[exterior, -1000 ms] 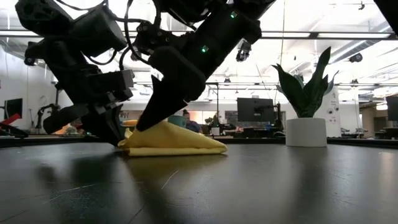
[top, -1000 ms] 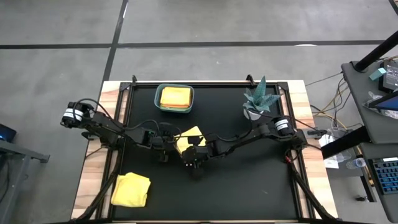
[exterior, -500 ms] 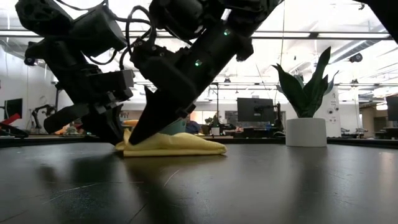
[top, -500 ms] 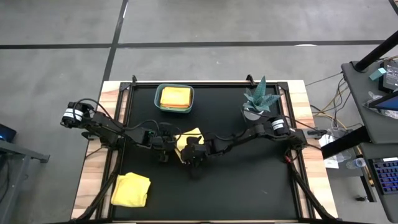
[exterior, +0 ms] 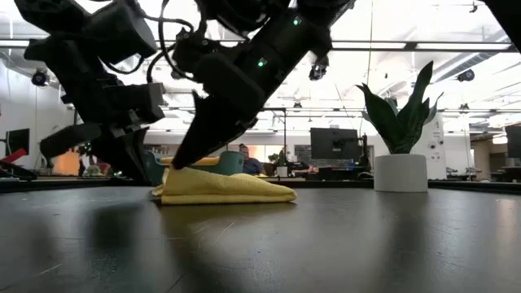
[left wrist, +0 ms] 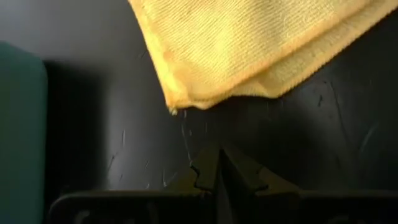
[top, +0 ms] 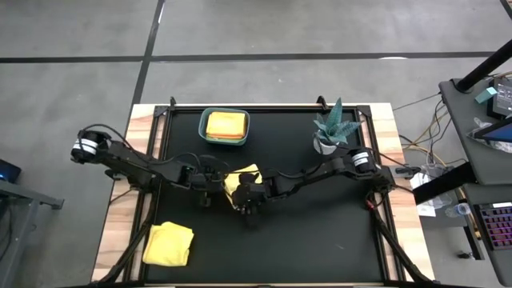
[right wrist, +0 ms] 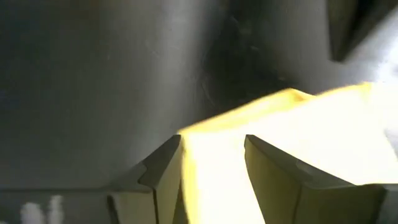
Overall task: Fold microfiber towels
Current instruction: Fold the right yellow microfiber cloth
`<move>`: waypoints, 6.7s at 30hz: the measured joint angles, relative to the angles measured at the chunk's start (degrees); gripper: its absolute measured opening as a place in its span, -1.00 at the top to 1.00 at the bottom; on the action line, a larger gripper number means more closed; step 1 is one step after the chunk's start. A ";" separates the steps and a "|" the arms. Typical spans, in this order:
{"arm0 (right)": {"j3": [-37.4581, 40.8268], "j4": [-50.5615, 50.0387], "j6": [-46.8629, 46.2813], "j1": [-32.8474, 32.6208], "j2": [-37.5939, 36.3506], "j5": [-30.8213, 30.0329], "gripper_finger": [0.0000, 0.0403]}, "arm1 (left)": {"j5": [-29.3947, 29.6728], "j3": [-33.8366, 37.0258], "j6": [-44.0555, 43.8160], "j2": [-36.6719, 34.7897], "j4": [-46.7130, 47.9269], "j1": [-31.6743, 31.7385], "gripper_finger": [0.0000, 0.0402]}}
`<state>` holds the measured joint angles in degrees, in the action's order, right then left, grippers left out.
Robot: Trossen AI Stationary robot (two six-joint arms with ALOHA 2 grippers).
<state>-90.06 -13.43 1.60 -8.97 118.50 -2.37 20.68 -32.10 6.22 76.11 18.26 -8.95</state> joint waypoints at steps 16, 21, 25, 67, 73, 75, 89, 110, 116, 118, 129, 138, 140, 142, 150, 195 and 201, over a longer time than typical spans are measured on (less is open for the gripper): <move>16.11 10.89 3.24 -0.15 -11.16 -9.83 0.31 | -7.70 0.57 -5.33 -9.29 -4.52 1.21 0.62; 22.02 22.07 5.18 0.09 -12.42 -9.84 0.30 | -4.63 0.57 -7.72 -6.00 -7.80 3.25 0.29; 24.52 27.24 6.04 0.37 -12.42 -9.83 0.32 | -4.74 0.52 -9.83 -2.15 -8.25 5.03 0.18; 22.35 5.11 -32.39 7.66 -15.35 -10.97 0.33 | -17.77 0.11 -1.33 -2.58 -12.11 6.09 0.97; 22.70 4.14 -35.27 8.15 -15.43 -3.21 0.33 | -18.89 0.86 -1.31 1.67 -16.00 5.52 0.97; 22.71 3.47 -36.16 8.25 -15.43 -3.15 0.33 | -18.88 0.98 -1.28 3.22 -17.50 5.57 0.97; 23.52 3.11 -38.70 10.14 -13.39 -3.06 0.33 | -20.78 1.04 -1.35 7.89 -19.74 5.58 0.97; 23.63 10.71 -37.23 10.14 -10.50 3.92 0.75 | -20.82 1.55 -1.38 6.36 -19.86 5.58 0.97; 22.83 7.23 -36.50 10.25 -10.92 3.84 0.94 | -15.80 1.36 -1.13 -0.04 -11.65 5.53 0.97; 21.86 4.88 -36.25 10.39 -11.06 3.73 0.94 | -14.61 1.48 -1.11 -2.97 -8.67 5.59 0.97; 11.35 -13.10 -34.96 10.49 -11.11 -5.13 0.94 | -20.37 12.14 -1.53 -1.84 -34.44 5.53 0.97; 7.25 -15.65 -34.83 10.25 -11.15 -5.22 0.94 | -20.70 12.95 -1.27 7.63 -45.75 5.58 0.97; 6.81 -15.57 -34.98 10.25 -10.86 -5.22 0.94 | -21.37 12.90 -1.09 9.29 -48.37 5.58 0.97; 6.34 -15.36 -34.99 10.23 -10.25 -5.24 0.94 | -21.90 12.92 -1.07 10.47 -49.86 5.58 0.97; 1.97 -15.41 -34.99 9.44 -5.59 -5.22 0.94 | -23.17 12.94 -1.18 11.92 -50.94 6.71 0.97; -2.14 -3.81 -35.05 5.75 -0.53 -3.41 0.07 | -25.01 12.98 -2.66 11.65 -52.02 7.50 0.97; -3.35 -2.39 -34.94 5.05 -0.04 -5.41 0.02 | -24.99 13.00 -3.04 9.81 -51.78 7.42 0.97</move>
<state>-93.41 -15.82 -33.34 -3.92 118.46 -7.78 -4.32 -19.09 3.18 85.92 -33.51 -1.53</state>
